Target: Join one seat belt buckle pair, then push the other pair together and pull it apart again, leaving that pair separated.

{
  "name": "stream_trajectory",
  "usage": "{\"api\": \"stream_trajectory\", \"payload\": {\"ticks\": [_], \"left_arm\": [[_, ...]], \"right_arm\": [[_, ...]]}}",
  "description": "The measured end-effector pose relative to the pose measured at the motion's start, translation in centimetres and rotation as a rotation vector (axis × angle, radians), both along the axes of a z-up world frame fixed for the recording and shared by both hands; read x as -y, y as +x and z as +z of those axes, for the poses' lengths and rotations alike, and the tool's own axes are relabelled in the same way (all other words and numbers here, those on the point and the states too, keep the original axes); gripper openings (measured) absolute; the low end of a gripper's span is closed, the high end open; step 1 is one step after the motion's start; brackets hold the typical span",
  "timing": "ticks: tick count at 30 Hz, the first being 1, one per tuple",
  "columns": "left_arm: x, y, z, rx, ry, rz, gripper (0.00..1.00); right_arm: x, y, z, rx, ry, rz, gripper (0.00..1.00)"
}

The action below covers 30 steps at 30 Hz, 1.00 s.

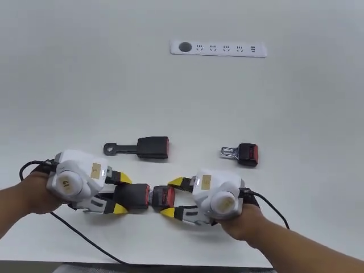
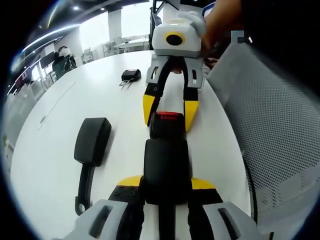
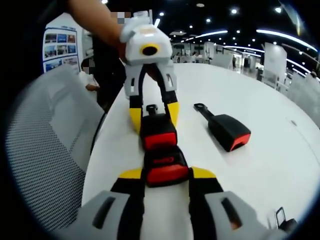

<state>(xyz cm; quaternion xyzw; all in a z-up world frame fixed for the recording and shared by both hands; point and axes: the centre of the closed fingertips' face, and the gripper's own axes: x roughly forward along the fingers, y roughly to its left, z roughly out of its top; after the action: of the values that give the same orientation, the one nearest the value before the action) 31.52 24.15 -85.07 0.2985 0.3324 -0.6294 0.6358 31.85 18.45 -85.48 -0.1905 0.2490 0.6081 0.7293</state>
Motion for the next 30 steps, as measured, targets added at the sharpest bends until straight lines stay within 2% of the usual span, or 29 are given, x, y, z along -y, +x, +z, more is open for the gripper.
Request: {"api": "stream_trajectory", "payload": {"ticks": [2, 3, 6, 7, 8, 9, 10, 11, 12, 14, 16, 18, 19, 20, 21, 22, 24, 25, 28, 30], "left_arm": [[0.0, 0.1, 0.0, 0.003, 0.009, -0.003, 0.34], [-0.2, 0.2, -0.1, -0.002, 0.017, 0.005, 0.34], [-0.2, 0.2, -0.3, 0.002, 0.041, 0.013, 0.35], [-0.2, 0.1, -0.4, -0.012, 0.055, 0.037, 0.35], [-0.1, -0.2, -0.3, -0.032, 0.061, 0.039, 0.39], [-0.1, -0.3, -0.3, -0.040, 0.069, 0.052, 0.43], [-0.5, 0.0, -0.2, -0.012, 0.104, 0.100, 0.46], [-0.6, 0.4, 0.0, 0.008, 0.112, 0.128, 0.50], [-0.5, 0.3, 0.6, 0.006, 0.098, 0.143, 0.52], [0.2, 0.6, 2.3, 0.030, 0.007, 0.190, 0.60], [0.1, 1.0, 3.2, 0.036, -0.017, 0.232, 0.68], [-0.4, 1.5, 3.8, 0.081, -0.021, 0.237, 0.72], [-0.6, 1.7, 3.9, 0.111, -0.007, 0.218, 0.73], [-1.0, 1.7, 3.7, 0.153, 0.031, 0.162, 0.74], [-1.0, 1.6, 3.6, 0.156, 0.039, 0.150, 0.75], [-0.9, 1.5, 3.6, 0.142, 0.033, 0.154, 0.75], [-0.9, 2.1, 3.9, 0.144, 0.020, 0.162, 0.74], [-1.0, 3.0, 4.4, 0.166, 0.010, 0.174, 0.74], [-0.9, 4.6, 5.9, 0.201, -0.017, 0.180, 0.74], [-1.0, 5.6, 6.9, 0.201, -0.038, 0.173, 0.74]], "right_arm": [[-0.1, -0.1, 0.0, 0.006, -0.013, 0.001, 0.34], [0.0, 0.0, 0.0, -0.016, -0.006, -0.013, 0.35], [0.0, -0.1, 0.0, 0.030, -0.051, 0.002, 0.36], [-0.3, -0.3, 0.4, 0.010, -0.044, -0.008, 0.38], [-0.6, -0.5, 0.9, -0.013, -0.010, -0.025, 0.42], [-0.8, -0.5, 1.7, -0.021, 0.027, -0.048, 0.51], [-0.7, -0.1, 2.5, 0.000, 0.048, -0.072, 0.59], [-0.4, 0.1, 2.9, 0.011, 0.047, -0.081, 0.66], [0.0, 0.1, 3.1, 0.024, 0.042, -0.081, 0.72], [1.2, 0.2, 3.7, 0.023, 0.030, -0.098, 0.75], [2.8, 0.4, 4.6, 0.024, 0.042, -0.124, 0.75], [4.7, 0.8, 5.1, 0.045, 0.029, -0.142, 0.75], [5.5, 0.9, 5.3, 0.048, 0.022, -0.149, 0.75], [6.6, 1.2, 5.6, 0.051, 0.016, -0.159, 0.75], [7.3, 1.5, 5.8, 0.050, 0.009, -0.170, 0.75], [8.4, 2.0, 6.0, 0.048, 0.001, -0.186, 0.75], [9.7, 2.8, 6.4, 0.053, -0.006, -0.206, 0.74], [10.5, 3.3, 6.7, 0.053, -0.016, -0.218, 0.74], [12.4, 4.8, 7.4, 0.063, -0.029, -0.241, 0.74], [13.4, 5.8, 7.8, 0.061, -0.032, -0.251, 0.74]]}}
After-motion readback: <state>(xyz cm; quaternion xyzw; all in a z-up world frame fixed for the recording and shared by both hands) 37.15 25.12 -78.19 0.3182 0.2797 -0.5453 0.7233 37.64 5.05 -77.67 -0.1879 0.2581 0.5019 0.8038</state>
